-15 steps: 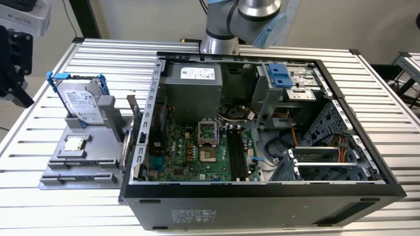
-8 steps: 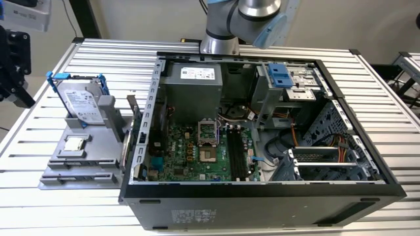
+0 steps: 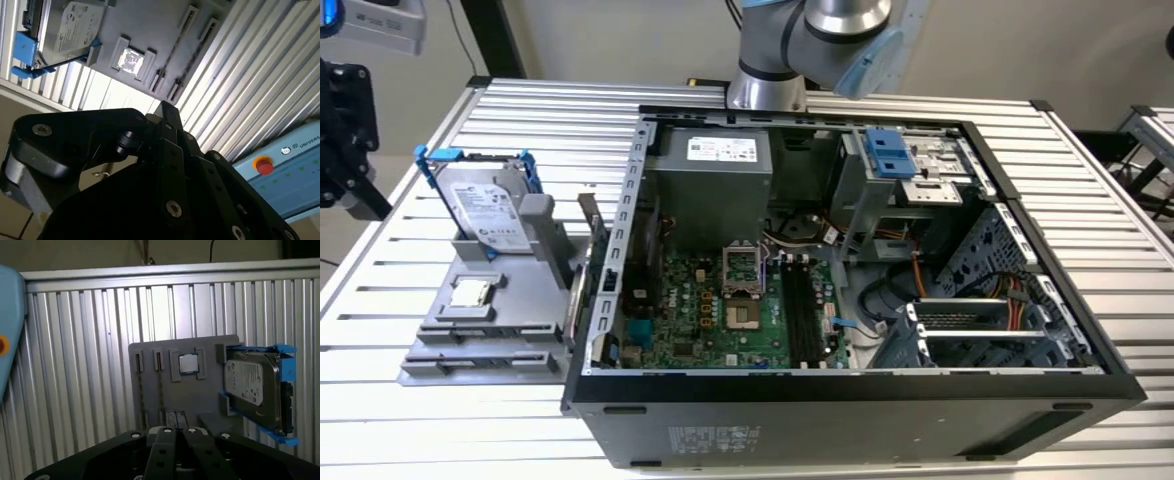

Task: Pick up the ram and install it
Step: 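Pick up the ram and move it above insertion slot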

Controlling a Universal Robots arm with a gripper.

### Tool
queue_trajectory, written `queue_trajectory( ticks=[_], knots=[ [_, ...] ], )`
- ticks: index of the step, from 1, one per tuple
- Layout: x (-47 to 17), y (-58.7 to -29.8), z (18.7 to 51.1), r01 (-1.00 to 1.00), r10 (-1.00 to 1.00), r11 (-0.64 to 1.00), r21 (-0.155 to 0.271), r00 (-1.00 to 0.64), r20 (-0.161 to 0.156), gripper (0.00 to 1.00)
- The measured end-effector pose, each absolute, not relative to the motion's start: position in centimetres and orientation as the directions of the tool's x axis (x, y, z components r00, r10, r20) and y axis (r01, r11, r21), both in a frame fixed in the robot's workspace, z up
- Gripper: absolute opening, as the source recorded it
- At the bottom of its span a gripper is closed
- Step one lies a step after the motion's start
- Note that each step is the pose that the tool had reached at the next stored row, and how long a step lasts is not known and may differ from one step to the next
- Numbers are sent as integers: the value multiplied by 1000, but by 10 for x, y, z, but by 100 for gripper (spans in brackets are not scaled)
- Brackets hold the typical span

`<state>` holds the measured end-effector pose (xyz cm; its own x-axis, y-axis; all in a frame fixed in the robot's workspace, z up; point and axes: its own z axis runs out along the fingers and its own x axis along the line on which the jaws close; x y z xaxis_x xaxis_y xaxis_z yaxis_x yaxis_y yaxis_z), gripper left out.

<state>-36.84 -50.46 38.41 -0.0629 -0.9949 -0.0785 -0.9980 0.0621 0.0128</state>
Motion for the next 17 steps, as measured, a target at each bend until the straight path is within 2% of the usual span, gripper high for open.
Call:
queue_trajectory(
  ticks=[10, 17],
  knots=[
    [-368, -505, 382, -993, -990, -120, 11, 118, -79, 0],
    [-368, -506, 381, -991, -988, -131, 11, 130, -79, 0]
  ],
)
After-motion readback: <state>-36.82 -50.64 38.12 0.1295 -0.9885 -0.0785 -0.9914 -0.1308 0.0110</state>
